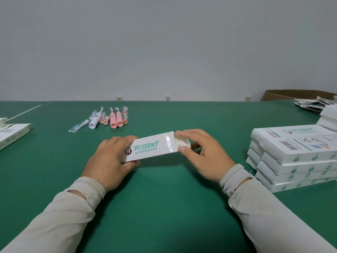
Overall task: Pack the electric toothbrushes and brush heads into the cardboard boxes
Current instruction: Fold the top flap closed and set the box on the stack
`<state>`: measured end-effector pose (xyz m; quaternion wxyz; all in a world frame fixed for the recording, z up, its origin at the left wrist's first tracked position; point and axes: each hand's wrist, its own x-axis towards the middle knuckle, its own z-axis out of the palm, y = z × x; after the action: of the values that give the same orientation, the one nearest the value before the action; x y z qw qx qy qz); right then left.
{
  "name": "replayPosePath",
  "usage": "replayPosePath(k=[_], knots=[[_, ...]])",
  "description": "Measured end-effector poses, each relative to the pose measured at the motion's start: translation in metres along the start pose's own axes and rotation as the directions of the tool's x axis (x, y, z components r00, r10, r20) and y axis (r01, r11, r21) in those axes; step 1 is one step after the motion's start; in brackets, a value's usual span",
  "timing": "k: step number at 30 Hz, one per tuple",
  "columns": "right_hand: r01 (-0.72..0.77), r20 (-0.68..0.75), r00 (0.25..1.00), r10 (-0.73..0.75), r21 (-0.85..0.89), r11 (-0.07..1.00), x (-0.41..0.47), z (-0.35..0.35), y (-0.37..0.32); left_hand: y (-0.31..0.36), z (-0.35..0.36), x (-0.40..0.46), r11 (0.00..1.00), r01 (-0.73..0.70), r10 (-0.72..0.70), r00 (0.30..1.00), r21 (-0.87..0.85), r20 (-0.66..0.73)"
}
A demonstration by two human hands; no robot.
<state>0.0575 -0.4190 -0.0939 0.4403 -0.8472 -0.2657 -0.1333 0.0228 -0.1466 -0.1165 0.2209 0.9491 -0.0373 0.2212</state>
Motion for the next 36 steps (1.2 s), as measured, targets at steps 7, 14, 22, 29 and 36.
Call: replayPosePath(k=[7, 14, 22, 29, 36], knots=[[-0.015, -0.128, 0.991, 0.026, 0.079, 0.997, -0.001, 0.014, -0.004, -0.001, 0.002, 0.001, 1.000, -0.013, 0.013, 1.000, 0.003, 0.006], [0.027, -0.130, 0.991, -0.018, 0.065, 0.998, -0.001, 0.014, -0.003, 0.003, 0.002, 0.001, 0.999, 0.038, -0.038, 0.999, 0.011, -0.011], [-0.112, -0.166, 0.966, 0.200, 0.426, 0.898, 0.002, 0.017, -0.010, 0.005, 0.000, 0.000, 0.998, 0.057, -0.056, 0.998, 0.021, -0.031], [-0.206, -0.093, 0.949, 0.301, 0.541, 0.815, 0.003, 0.018, -0.009, 0.007, -0.001, -0.001, 0.998, 0.041, -0.040, 0.999, 0.041, -0.032], [-0.210, -0.168, 0.929, 0.329, 0.494, 0.844, 0.002, 0.019, -0.013, 0.008, -0.001, -0.001, 0.997, 0.017, -0.015, 1.000, 0.079, -0.025]])
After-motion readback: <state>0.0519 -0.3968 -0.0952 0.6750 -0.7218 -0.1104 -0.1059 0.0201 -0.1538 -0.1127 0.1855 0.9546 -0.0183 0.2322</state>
